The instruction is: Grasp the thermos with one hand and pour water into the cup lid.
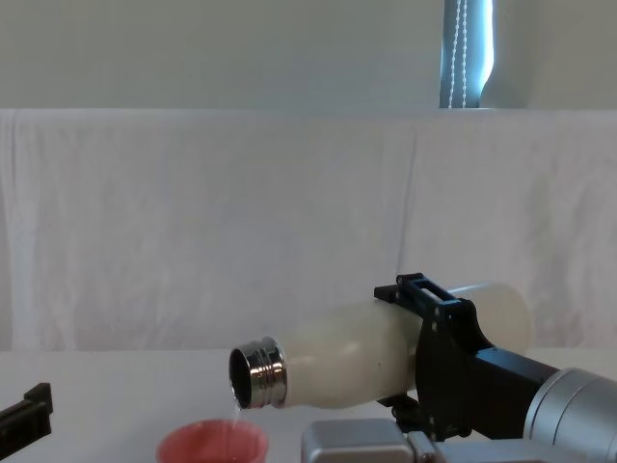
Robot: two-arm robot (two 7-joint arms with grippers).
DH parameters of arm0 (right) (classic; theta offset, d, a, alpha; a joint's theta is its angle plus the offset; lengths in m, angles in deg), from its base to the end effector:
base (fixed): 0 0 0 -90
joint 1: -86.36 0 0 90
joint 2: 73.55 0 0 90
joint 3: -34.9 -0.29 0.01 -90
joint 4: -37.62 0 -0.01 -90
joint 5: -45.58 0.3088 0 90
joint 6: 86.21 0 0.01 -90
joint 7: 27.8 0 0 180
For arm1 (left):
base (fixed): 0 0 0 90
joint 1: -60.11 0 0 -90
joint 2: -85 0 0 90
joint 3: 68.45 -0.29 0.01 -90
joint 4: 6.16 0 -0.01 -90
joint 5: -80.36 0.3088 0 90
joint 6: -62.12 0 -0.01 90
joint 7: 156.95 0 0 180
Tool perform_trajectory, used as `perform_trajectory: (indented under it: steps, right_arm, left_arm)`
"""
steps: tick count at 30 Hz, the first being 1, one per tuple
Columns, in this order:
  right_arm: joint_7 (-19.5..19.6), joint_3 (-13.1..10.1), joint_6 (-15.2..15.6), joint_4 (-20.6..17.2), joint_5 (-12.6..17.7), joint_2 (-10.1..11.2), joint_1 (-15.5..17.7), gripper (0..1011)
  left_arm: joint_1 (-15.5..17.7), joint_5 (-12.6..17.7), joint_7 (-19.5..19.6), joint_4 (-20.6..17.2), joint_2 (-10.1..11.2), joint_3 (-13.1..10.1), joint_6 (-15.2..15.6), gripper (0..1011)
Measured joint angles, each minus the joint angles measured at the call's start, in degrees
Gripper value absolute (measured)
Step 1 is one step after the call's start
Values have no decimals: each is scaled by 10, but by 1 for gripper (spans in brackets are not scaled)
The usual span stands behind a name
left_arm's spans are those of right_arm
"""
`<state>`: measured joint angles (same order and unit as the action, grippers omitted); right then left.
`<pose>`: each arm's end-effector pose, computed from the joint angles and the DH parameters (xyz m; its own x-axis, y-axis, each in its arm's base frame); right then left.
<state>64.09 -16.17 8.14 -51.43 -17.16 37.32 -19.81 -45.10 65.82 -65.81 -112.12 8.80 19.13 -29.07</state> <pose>0.3458 0.0835 -0.2734 -0.0065 -0.0247 0.9997 0.8557 0.5172 0.0183 0.2530 0.0375 -0.2852 0.1246 0.9917 -0.0327 -0.9921 0.1241 -0.0177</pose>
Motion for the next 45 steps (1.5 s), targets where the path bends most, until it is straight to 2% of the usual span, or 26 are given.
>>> perform_trajectory:
  steps: [45]
  right_arm:
    - [-11, 8, 11, -18, -18, 6, 1, 958]
  left_arm:
    - [0, 0, 0, 0, 0, 0, 0, 1001]
